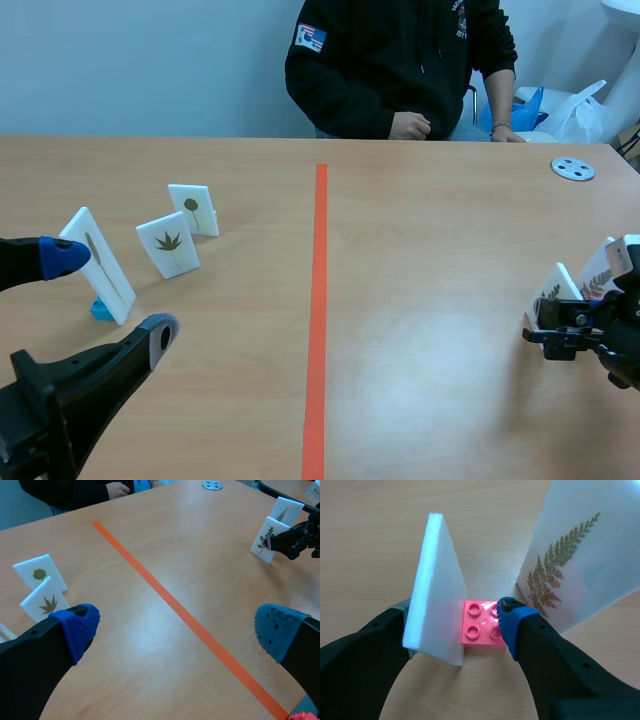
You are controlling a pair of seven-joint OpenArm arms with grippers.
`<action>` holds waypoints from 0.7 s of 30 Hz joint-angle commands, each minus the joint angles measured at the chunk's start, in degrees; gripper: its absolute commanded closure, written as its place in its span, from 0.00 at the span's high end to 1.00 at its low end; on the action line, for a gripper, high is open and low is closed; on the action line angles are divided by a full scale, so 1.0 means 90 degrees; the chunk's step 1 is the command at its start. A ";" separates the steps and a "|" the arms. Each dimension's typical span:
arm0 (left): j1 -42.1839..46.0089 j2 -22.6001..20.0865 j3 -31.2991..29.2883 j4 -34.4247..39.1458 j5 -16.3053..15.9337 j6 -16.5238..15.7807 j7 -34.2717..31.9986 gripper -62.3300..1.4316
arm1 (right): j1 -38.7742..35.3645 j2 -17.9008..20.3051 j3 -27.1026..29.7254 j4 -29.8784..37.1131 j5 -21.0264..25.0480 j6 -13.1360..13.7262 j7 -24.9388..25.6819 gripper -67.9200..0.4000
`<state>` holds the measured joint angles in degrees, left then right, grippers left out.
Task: Sort the leaf by its shape. The table is split by an orange tape line. A compound leaf with several leaflets goes to the left side, a simple leaf with one blade goes to the right side. Return to the home posture when a red brick is placed on the table.
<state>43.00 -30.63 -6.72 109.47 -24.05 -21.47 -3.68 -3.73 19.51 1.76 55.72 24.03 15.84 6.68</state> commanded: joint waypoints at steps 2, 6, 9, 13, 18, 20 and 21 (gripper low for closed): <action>-0.0002 0.0032 -0.0012 0.0092 -0.0039 -0.0010 -0.0092 1.00 | 0.0083 0.0092 0.0007 0.0177 0.0049 0.0024 0.0182 0.44; -0.0005 0.0032 -0.0012 0.0092 -0.0039 -0.0010 -0.0092 1.00 | 0.0097 0.0090 0.0007 0.0267 0.0049 0.0027 0.0403 0.47; -0.0005 0.0032 -0.0012 0.0092 -0.0039 -0.0010 -0.0092 1.00 | 0.0097 0.0090 0.0015 0.0413 0.0046 0.0022 0.0425 0.53; -0.0005 0.0032 -0.0012 0.0092 -0.0039 -0.0010 -0.0092 1.00 | 0.0097 0.0090 0.0024 0.0702 0.0046 0.0022 0.0447 0.58; -0.0005 0.0034 -0.0012 0.0092 -0.0039 -0.0010 -0.0092 1.00 | 0.0083 0.0090 0.0034 0.1219 0.0044 0.0022 0.0308 0.59; -0.0005 0.0034 -0.0012 0.0092 -0.0039 -0.0010 -0.0092 1.00 | 0.0058 0.0090 0.0121 0.1469 0.0005 0.0024 0.0141 0.64; -0.0005 0.0034 -0.0012 0.0092 -0.0039 -0.0010 -0.0092 1.00 | 0.0049 0.0090 0.0180 0.1596 -0.0007 0.0024 0.0039 0.69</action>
<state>43.00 -30.63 -6.72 109.47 -24.05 -21.47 -3.68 -3.73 19.51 2.02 68.58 23.79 15.88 6.59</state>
